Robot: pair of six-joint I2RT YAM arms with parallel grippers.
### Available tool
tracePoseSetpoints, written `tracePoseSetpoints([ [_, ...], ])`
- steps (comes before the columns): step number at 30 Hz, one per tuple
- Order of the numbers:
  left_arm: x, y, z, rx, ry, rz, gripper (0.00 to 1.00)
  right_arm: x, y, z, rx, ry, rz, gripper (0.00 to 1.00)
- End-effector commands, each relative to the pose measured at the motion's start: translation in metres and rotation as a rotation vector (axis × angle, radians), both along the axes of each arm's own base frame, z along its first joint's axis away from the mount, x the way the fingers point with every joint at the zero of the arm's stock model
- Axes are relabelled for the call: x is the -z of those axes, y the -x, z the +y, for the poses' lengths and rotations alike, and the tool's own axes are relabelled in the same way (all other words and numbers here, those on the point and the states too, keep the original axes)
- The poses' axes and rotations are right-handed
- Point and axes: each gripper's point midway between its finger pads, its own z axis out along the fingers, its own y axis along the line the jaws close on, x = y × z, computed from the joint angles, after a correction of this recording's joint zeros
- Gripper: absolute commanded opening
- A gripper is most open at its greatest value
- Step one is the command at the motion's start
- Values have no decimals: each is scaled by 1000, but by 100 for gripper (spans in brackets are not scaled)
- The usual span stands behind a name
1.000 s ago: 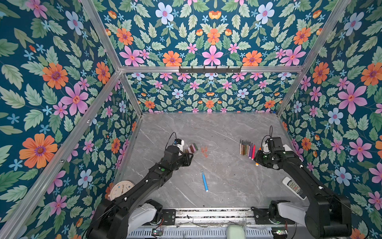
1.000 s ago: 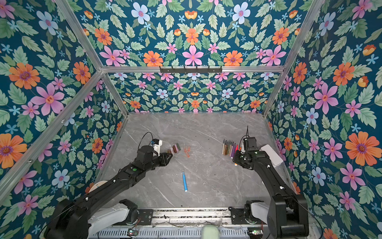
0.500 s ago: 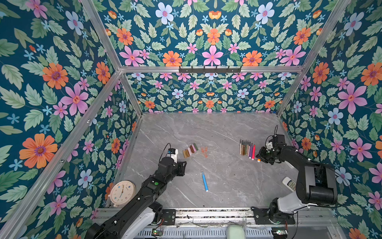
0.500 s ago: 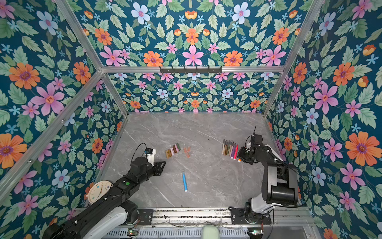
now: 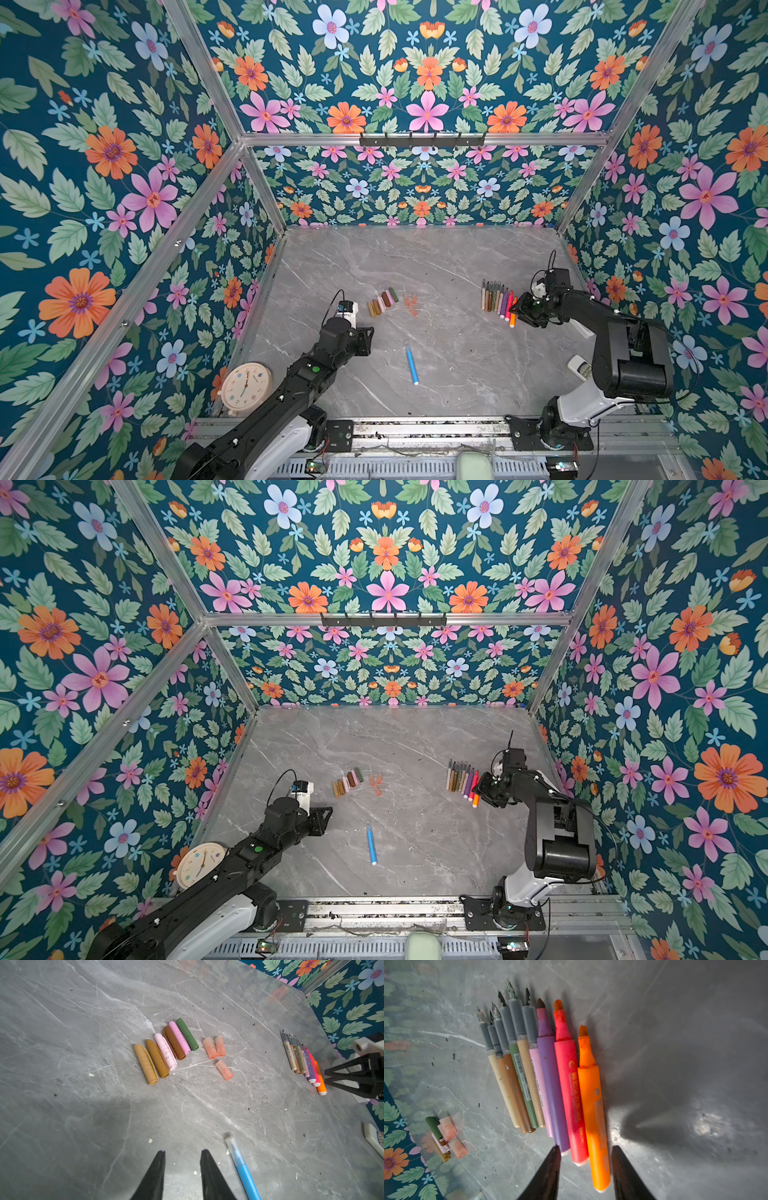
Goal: Open the pen caps
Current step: 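Lay the orange highlighter beside the pink highlighter and open the right gripper, then move the right gripper to the blue highlighter and grasp it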
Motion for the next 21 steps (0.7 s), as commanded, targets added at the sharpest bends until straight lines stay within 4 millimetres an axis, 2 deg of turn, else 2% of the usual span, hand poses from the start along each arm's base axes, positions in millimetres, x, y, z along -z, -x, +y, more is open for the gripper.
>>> tracePoseSetpoints([
  [1,-5,-5,0,-5,3,-32,33,-2,-4,1,-9,-6,-16,43],
  [5,-6,-6,1,-10,3,-44,32,-7,-1,-2,-3,19,-25,43],
  [7,-8,-6,3,-23,8,-63,32,-16,4,-4,3,50,-48,42],
  [10,-15,-6,9,-51,21,-103,31,-35,19,10,-52,152,-83,40],
  [12,-19,-5,13,-70,31,-125,30,-46,34,37,-137,217,-98,39],
  [14,-23,-3,17,-88,38,-145,30,-51,58,91,-284,244,-129,39],
  [17,-27,-4,24,-128,44,-172,29,-41,104,172,-505,278,-124,39],
  [19,-28,-4,28,-147,46,-180,28,-32,132,213,-615,291,-94,39],
  [21,-28,-4,29,-152,46,-179,28,-30,151,244,-663,296,-83,39],
])
